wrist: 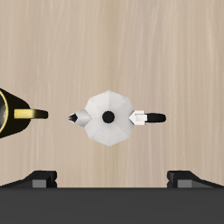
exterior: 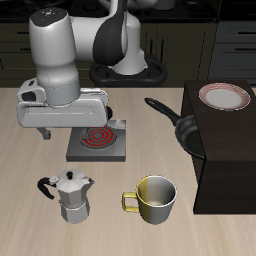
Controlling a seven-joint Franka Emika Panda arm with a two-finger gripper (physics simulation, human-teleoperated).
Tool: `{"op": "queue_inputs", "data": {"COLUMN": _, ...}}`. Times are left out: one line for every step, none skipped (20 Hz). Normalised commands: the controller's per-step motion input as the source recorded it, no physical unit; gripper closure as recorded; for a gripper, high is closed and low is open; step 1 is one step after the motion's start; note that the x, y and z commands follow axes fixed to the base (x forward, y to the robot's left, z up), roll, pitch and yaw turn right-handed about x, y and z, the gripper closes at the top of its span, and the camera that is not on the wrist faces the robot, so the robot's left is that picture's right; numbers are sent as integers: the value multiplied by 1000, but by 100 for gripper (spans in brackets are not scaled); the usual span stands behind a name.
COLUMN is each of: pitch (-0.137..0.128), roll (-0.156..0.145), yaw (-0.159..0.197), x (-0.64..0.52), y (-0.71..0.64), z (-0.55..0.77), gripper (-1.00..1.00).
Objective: Place the frying pan on the top layer of the shelf and place the moka pot on the stove
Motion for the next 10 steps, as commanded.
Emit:
{"op": "queue_inputs", "data": {"pitch": -121, "roll": 43, "yaw": -14, "x": -225, "y": 67, "z": -51, "gripper": -100}}
{"op": "queue_inputs", "data": {"pitch": 49, "roll": 49, "yaw": 34, "x": 60, "y": 33, "z": -224, "gripper": -100}}
{"op": "queue_inputs", "data": {"pitch": 14, "roll": -146, "yaw": -9, "x": -10, "y": -284, "z": -115, "gripper": -100}}
{"op": "queue_inputs", "data": {"pitch": 0, "roll": -9, "yaw": -40, "x": 9, "y": -56, "z": -15, "gripper": -100}}
{"op": "queue_inputs", "data": {"pitch": -77, "roll": 49, "yaw": 57, "x": -264, "y": 37, "z": -101, "gripper": -100}}
{"op": "queue_inputs", "data": {"pitch": 18, "roll": -78, "yaw": -43, "x": 87, "y": -21, "z": -88, "gripper": -100}}
{"op": "queue_inputs", "data": {"pitch": -17, "roll": 25, "yaw": 140, "x": -27, "y": 127, "z": -79, "gripper": -100}}
{"op": "queue_inputs", "data": {"pitch": 5, "roll": -51, "yaw": -51, "x": 14, "y": -129, "z": 94, "gripper": -100}}
{"op": "queue_inputs", "data": {"pitch": -77, "roll": -22, "yaw": -41, "x": -73, "y": -129, "z": 29, "gripper": -100}}
{"op": "queue_inputs", "data": {"pitch": 4, "roll": 4, "yaw": -4, "x": 64, "y": -242, "z": -60, "gripper": -100}}
